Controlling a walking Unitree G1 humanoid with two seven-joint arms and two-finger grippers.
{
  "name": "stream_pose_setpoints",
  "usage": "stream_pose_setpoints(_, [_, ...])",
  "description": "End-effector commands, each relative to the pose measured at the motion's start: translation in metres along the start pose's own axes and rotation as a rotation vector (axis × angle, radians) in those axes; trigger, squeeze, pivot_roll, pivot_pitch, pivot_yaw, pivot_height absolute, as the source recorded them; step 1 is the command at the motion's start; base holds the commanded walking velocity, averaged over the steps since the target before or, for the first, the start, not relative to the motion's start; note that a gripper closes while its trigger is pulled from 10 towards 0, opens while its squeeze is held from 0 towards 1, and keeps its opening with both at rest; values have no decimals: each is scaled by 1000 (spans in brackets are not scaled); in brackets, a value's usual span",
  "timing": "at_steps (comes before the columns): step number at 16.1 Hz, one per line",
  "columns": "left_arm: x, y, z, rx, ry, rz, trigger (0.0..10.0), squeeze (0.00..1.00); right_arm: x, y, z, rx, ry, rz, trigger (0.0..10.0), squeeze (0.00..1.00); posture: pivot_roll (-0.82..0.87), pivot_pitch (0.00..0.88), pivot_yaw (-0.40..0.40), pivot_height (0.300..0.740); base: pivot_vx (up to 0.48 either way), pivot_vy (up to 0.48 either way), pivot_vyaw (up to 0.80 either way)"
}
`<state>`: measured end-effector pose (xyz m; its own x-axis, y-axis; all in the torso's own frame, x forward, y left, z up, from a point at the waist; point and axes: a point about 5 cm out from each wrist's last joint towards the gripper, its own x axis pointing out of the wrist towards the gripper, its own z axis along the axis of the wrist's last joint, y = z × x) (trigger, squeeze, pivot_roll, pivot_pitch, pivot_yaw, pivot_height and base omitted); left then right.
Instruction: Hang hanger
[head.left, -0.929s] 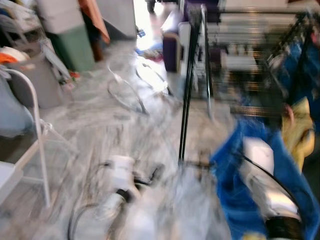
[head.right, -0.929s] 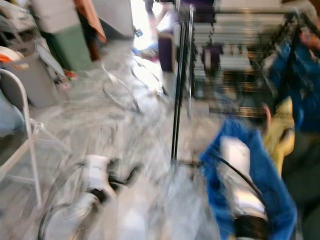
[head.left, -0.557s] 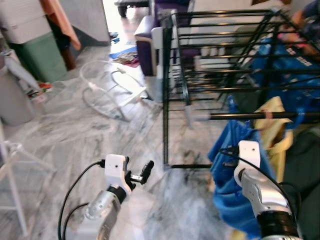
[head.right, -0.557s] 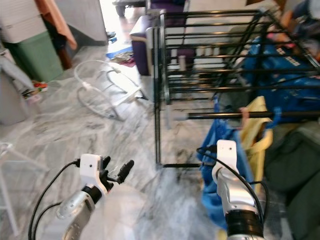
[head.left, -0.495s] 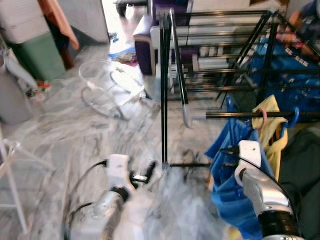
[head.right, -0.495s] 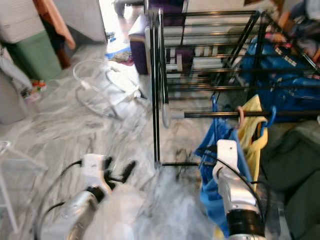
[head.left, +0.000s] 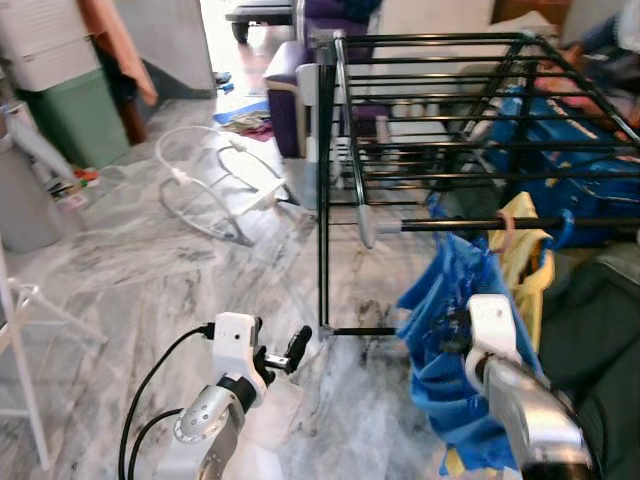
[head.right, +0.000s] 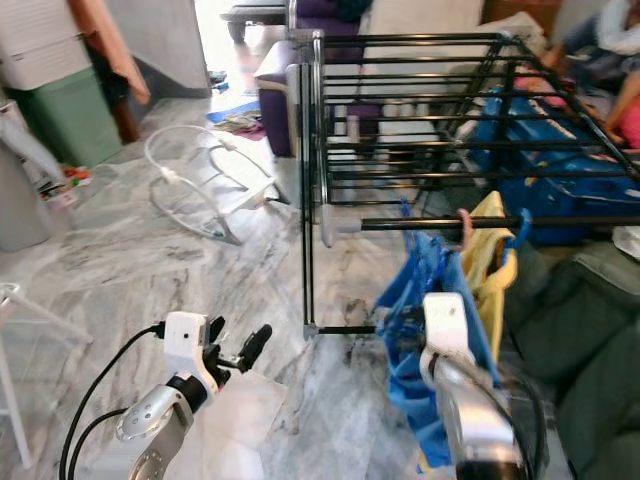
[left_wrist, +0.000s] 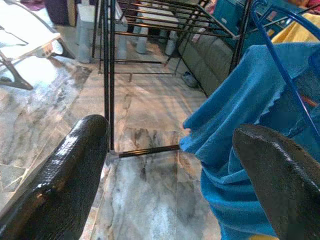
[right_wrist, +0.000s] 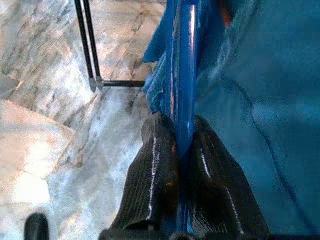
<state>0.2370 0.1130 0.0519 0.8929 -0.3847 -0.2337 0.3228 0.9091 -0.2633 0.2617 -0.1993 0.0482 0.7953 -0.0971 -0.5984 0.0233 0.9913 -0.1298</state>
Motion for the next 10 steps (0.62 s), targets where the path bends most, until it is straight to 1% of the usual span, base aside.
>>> stream_pose_setpoints(1, [-2,2,4,15,-10,-1,10000,0,-6,2,13,-9,-81,10,10000,0,-147,0,33,740,0,0,0])
stream_pose_setpoints(2, [-3,4,3,14,0,0,10000,0,-11,4,15,-6,-109,20,10000,0,-148,0,37,740,0,0,0])
stream_pose_setpoints(4, [-3,5,2,17,2,1,10000,0,-11,7,20,1,-124,41,10000,0,-148,0,43,740,0,0,0])
stream_pose_setpoints(5, [-3,5,2,20,3,-1,10000,0,-10,10,26,1,-142,53,10000,0,-148,0,43,740,0,0,0])
stream_pose_setpoints(7, [-3,6,3,26,2,-1,10000,0,-5,22,47,-15,-192,121,10000,0,-139,0,43,740,0,0,0])
stream_pose_setpoints(8, [-3,7,4,28,2,2,10000,0,-2,27,54,-14,-193,150,10000,0,-132,0,38,740,0,0,0])
stream_pose_setpoints(10, [-3,7,4,33,1,8,10000,0,3,34,57,3,-166,185,10000,0,-132,0,38,740,0,0,0])
